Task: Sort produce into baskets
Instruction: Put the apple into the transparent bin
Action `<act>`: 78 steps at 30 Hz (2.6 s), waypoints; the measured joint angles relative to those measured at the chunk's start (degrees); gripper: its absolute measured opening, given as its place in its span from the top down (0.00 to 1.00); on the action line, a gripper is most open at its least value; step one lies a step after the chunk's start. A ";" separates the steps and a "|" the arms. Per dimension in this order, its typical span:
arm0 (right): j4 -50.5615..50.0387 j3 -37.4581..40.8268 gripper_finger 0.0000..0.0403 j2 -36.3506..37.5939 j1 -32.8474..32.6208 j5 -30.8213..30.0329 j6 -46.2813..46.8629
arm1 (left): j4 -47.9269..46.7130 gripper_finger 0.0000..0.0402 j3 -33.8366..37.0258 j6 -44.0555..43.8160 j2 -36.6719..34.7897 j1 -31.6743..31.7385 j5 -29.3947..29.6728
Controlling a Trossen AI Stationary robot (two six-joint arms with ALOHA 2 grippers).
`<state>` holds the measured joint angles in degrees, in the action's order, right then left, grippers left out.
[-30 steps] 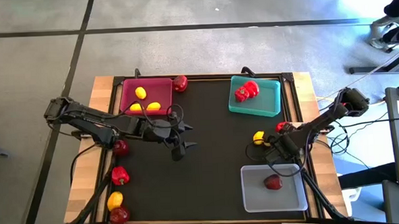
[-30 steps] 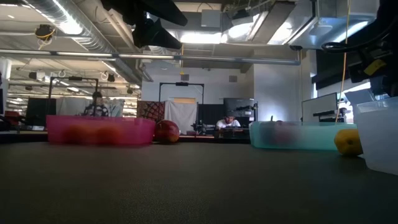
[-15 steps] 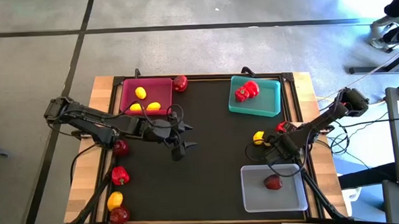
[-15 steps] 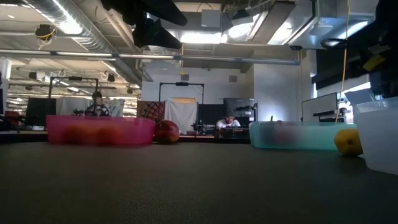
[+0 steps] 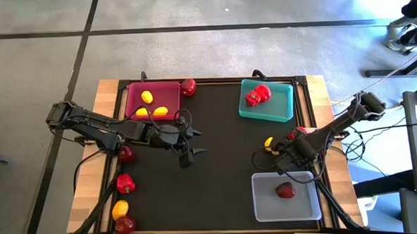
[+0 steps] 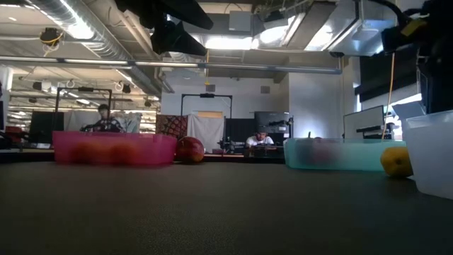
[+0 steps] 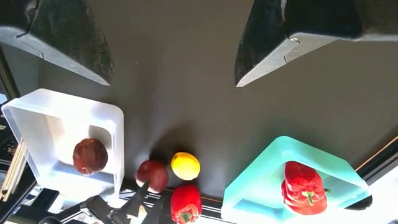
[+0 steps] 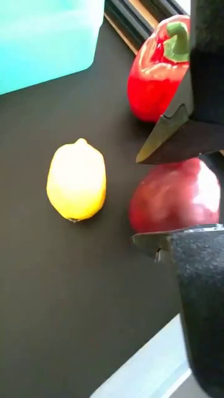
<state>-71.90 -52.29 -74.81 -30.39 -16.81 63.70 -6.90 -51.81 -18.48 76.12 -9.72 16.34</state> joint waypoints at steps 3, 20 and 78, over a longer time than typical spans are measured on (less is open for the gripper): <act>-0.23 0.00 0.74 -0.01 0.00 2.58 0.20 | -0.02 0.19 0.00 0.00 0.02 -0.02 0.00; -2.52 0.00 0.51 0.02 0.04 11.05 -13.01 | -0.02 0.19 0.00 0.35 0.02 0.00 0.00; 4.86 -9.35 0.66 -0.28 -10.53 4.21 -16.16 | 0.26 0.19 1.60 0.57 0.04 -0.02 0.48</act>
<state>-67.04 -61.64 -75.09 -40.92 -12.59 47.54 -6.63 -50.22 -17.91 76.15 -9.74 16.82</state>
